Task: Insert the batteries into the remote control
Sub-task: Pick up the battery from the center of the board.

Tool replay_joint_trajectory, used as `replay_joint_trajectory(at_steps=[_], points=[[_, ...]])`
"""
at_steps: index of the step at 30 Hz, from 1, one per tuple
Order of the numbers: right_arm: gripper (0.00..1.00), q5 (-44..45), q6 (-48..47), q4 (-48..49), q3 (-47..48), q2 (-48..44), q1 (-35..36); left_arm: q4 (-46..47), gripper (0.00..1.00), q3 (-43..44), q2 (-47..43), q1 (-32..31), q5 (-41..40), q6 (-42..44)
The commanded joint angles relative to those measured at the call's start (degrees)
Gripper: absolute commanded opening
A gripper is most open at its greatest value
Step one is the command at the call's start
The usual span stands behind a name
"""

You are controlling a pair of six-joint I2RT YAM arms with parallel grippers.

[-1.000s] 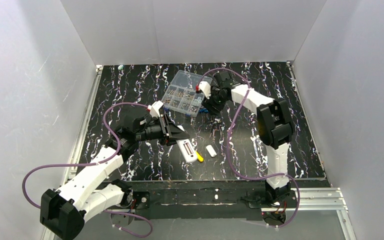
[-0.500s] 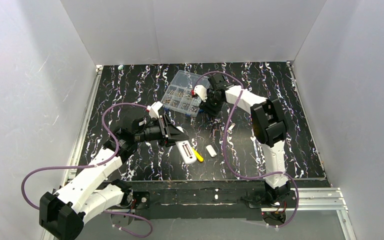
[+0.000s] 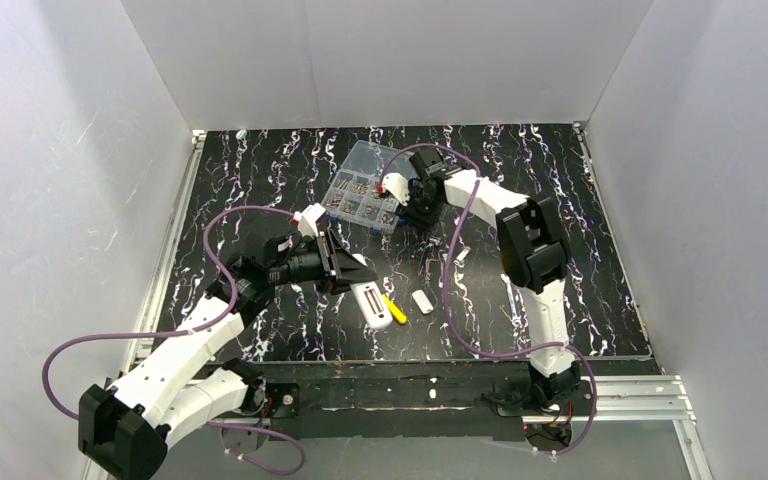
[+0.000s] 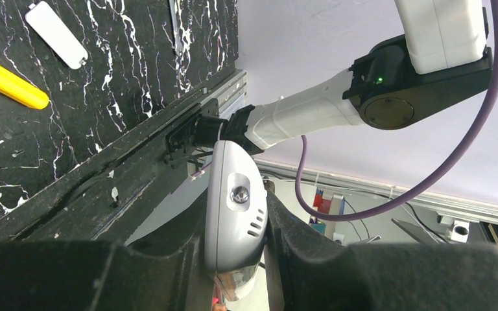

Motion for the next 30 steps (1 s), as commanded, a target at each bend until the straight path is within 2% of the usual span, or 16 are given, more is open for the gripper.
replay_joint_trajectory(at_steps=[1,12,20,30], points=[[0.43,1.03,-2.21,-1.90,1.31,1.94,0.24,0.57,0.00,2.84,-1.35,0.03,2.74,0.67],[0.26,1.77,-3.17,-1.49,-0.44,1.42,0.20,0.46,0.00,3.02,-1.35,0.16,2.84,0.71],[0.10,0.78,-2.34,-0.60,-1.53,0.06,0.19,0.46,0.00,3.11,-1.40,0.24,2.84,0.68],[0.02,-4.18,0.70,-1.19,-2.05,-5.17,0.02,0.81,0.00,3.03,-1.53,0.29,2.74,0.64]])
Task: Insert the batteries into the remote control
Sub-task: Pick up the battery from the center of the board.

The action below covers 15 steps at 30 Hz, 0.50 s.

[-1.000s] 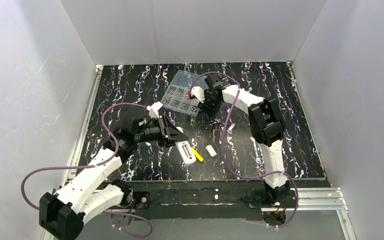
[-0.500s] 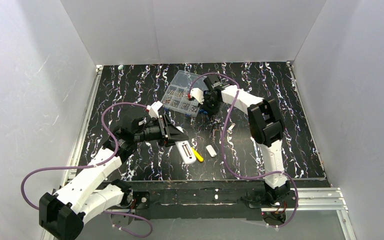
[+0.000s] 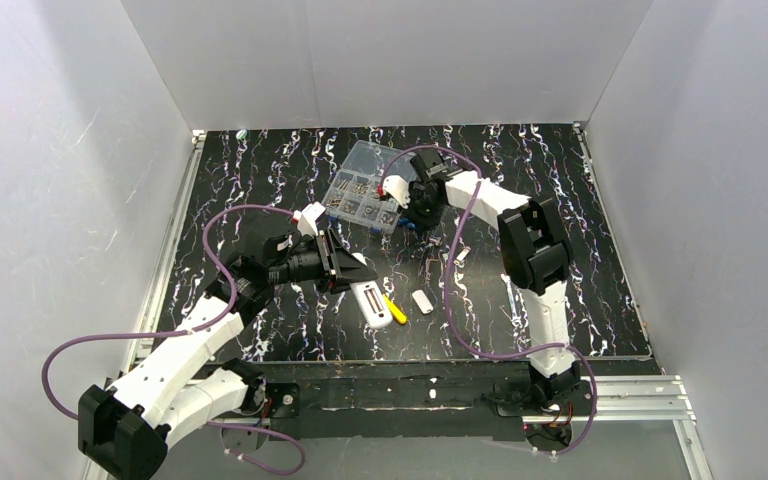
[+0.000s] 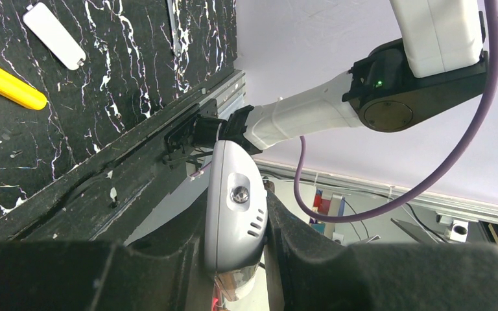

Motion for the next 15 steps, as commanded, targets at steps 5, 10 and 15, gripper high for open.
replay_joint_trajectory(at_steps=[5,10,15], points=[[0.01,-4.70,3.25,-2.24,-1.36,-7.69,-0.66,1.44,0.00,2.27,-1.57,0.23,2.55,0.52],[0.01,-5.60,5.71,-0.63,-5.81,-12.99,-0.92,1.62,0.00,2.28,-1.54,0.23,2.63,0.51],[0.01,-8.46,11.10,4.73,-12.51,-22.14,-1.72,1.80,0.00,2.27,-1.41,0.23,2.66,0.67]])
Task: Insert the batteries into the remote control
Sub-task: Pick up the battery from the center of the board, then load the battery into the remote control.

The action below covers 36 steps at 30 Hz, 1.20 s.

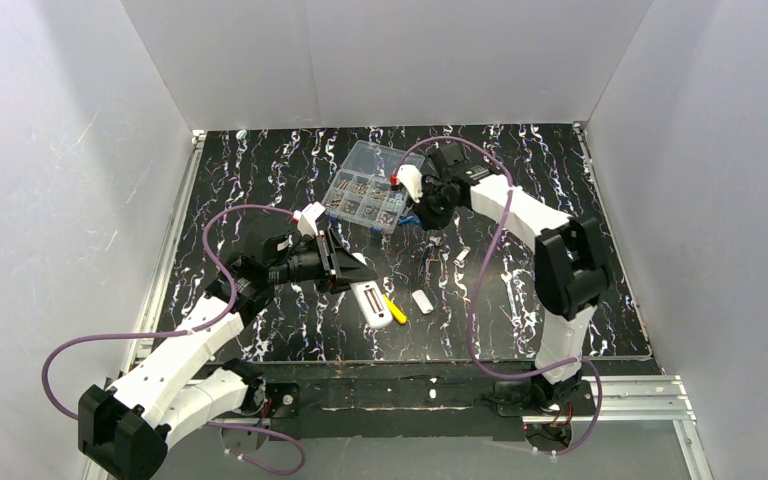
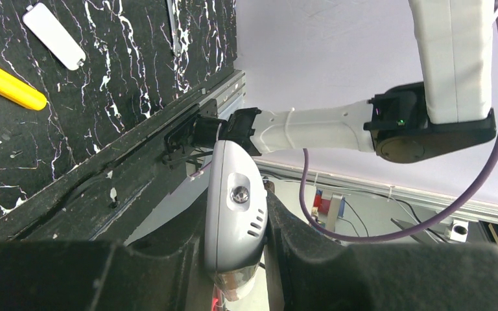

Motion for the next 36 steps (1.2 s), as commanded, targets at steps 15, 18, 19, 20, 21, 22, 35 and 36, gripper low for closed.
replay_joint_trajectory(at_steps=[15,18,19,20,21,22,35,36], points=[[0.01,-29.51,17.00,19.83,-29.35,-46.67,-1.61,3.88,0.00,2.89,0.05,0.49,2.31,1.52],[0.01,-33.09,19.61,23.09,-32.83,-51.95,-1.65,5.10,0.00,2.49,-0.37,0.48,1.48,2.59],[0.01,-34.07,20.63,24.05,-33.62,-53.30,-1.65,5.29,0.00,2.30,-0.60,0.49,1.10,3.13],[0.01,-35.36,21.07,24.37,-34.08,-54.43,-1.67,5.43,0.00,2.15,-0.91,0.49,0.67,3.68],[0.01,-36.72,20.79,24.21,-34.33,-55.36,-1.66,5.60,0.00,2.03,-1.14,0.49,0.32,4.25],[0.01,-37.67,20.41,24.09,-34.78,-56.22,-1.65,5.89,0.00,2.02,-1.33,0.48,0.08,4.81],[0.01,-34.42,25.21,22.93,-36.66,-61.78,-1.57,16.09,0.00,0.66,-5.18,0.49,-6.78,18.04],[0.01,-33.85,25.37,22.86,-36.62,-61.85,-1.57,16.06,0.00,0.64,-5.68,0.49,-7.52,20.02]])
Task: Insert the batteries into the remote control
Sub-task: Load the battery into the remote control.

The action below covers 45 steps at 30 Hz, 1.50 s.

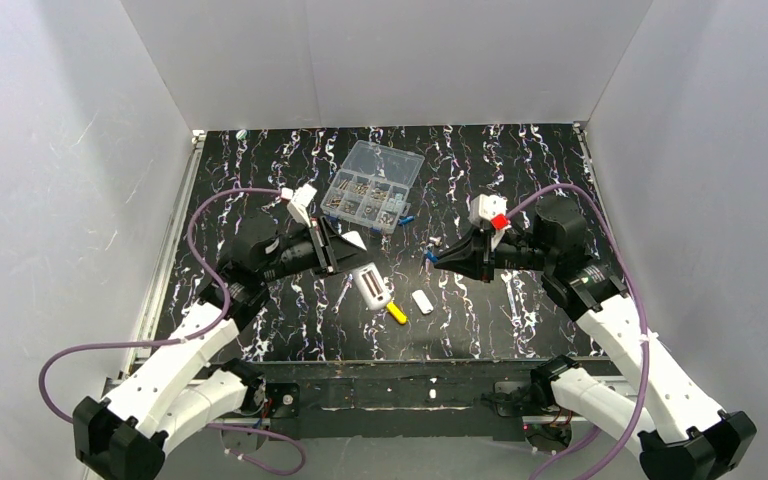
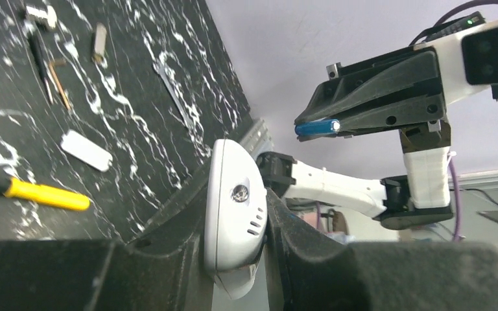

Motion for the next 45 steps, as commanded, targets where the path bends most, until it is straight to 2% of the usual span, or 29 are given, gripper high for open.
replay_joint_trajectory(at_steps=[1,3,6,9,19,21,23,25,27,28,29,35,36,40,45], points=[[0.01,1.65,2.32,0.99,-0.04,-1.17,0.14,7.06,0.00,0.34,-3.90,0.42,-3.03,9.61],[0.01,2.19,2.53,0.47,0.26,-1.11,0.14,8.36,0.00,-0.15,-4.86,0.44,-4.66,12.90],[0.01,2.04,2.72,0.30,0.39,-0.90,0.15,15.12,0.00,-3.33,-6.20,0.34,-7.32,17.34],[0.01,1.21,2.50,0.13,0.44,-0.81,0.14,21.57,0.00,-5.83,-6.86,0.34,-6.70,21.34],[0.01,-0.08,5.21,0.63,0.74,0.29,0.14,30.22,0.00,-6.76,-4.98,0.34,-3.26,21.90],[0.01,6.58,16.17,1.38,0.85,0.58,0.14,33.24,0.00,-8.19,-3.39,0.34,-10.00,18.78],[0.01,12.17,20.72,-1.94,0.53,-1.53,0.35,32.62,0.00,-9.68,-2.62,0.34,-20.27,12.82],[0.01,18.35,23.52,-3.08,-0.33,-4.21,0.90,30.61,0.00,-9.00,-1.90,0.34,-21.67,10.92],[0.01,26.81,28.95,-5.68,1.17,-5.27,1.64,23.62,0.00,-6.97,-1.45,0.34,-24.64,6.59],[0.01,36.78,30.81,-15.11,8.65,-1.27,3.73,25.27,0.00,-7.37,0.00,0.34,-26.44,2.81],[0.01,42.69,30.98,-22.42,13.52,2.53,5.23,26.43,0.00,-7.67,0.96,0.34,-26.74,0.32],[0.01,60.76,28.76,-34.15,25.57,12.44,13.06,30.17,0.00,-8.37,3.65,-0.17,-24.15,-5.42],[0.01,62.96,28.72,-35.85,27.13,13.73,14.11,30.91,0.00,-8.56,4.11,-0.33,-23.93,-6.10],[0.01,62.12,28.19,-40.32,31.41,17.12,14.73,31.17,0.00,-8.76,4.50,-0.67,-23.12,-6.54],[0.01,57.97,27.56,-35.24,26.21,14.98,14.68,28.20,0.00,-8.22,4.09,-0.78,-23.08,-6.67]])
